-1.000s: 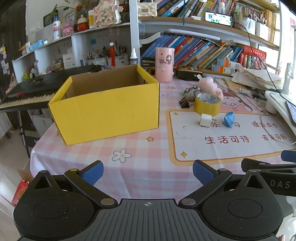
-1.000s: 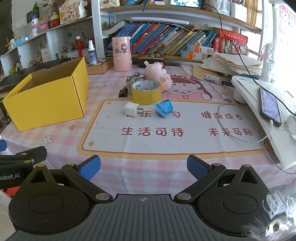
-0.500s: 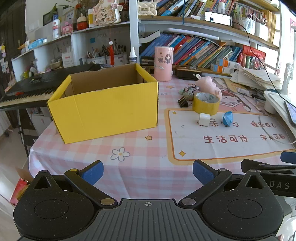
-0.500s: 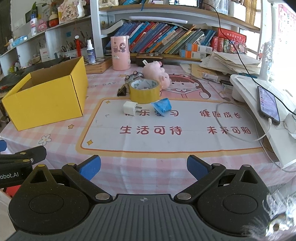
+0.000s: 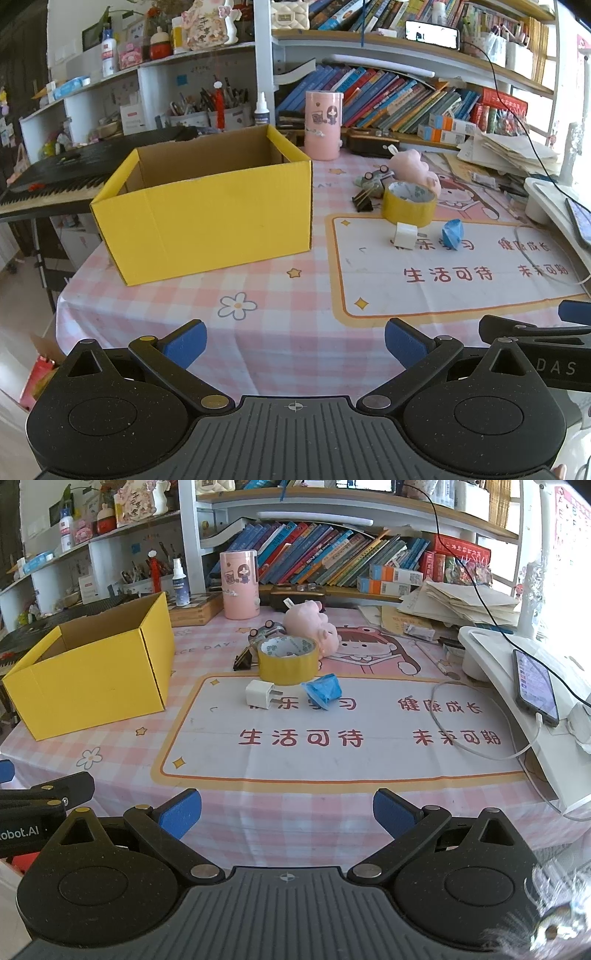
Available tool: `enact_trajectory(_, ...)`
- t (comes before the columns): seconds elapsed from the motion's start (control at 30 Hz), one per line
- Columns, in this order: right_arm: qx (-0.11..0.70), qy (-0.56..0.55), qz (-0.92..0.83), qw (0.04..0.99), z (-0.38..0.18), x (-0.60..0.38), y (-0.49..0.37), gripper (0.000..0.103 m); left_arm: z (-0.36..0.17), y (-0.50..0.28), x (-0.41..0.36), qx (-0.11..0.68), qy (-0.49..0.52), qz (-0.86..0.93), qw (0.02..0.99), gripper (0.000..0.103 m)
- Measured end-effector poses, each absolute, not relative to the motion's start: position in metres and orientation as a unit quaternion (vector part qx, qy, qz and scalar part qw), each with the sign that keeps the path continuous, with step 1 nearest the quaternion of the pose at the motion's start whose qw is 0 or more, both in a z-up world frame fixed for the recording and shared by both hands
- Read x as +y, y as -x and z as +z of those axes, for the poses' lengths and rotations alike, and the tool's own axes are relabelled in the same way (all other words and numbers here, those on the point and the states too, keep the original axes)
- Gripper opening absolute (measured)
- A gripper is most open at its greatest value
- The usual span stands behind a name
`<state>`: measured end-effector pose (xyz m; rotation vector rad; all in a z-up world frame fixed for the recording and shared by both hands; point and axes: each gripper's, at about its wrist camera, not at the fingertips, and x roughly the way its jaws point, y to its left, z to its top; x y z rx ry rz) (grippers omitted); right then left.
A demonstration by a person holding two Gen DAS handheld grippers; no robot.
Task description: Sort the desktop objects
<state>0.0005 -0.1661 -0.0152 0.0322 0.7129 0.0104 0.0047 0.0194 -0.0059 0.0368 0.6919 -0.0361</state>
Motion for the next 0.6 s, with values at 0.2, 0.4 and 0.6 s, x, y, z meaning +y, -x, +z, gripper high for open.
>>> enact_trajectory(0.2, 0.348, -0.016, 0.003, 0.937, -0.016, -0.169, 0.000, 0.101, -0.006, -0.005, 0.018, 0.338, -0.017, -0.019, 0.941, 0.103)
enact_trajectory(0.4, 0.348, -0.017, 0.003, 0.938, -0.016, -0.170, -0.001, 0.101, -0.005, -0.007, 0.014, 0.338, -0.017, -0.023, 0.941, 0.103)
enact_trajectory(0.6, 0.349, -0.018, 0.002, 0.937, -0.016, -0.173, -0.002, 0.101, -0.005, -0.011, 0.008, 0.341, -0.017, -0.026, 0.940, 0.103)
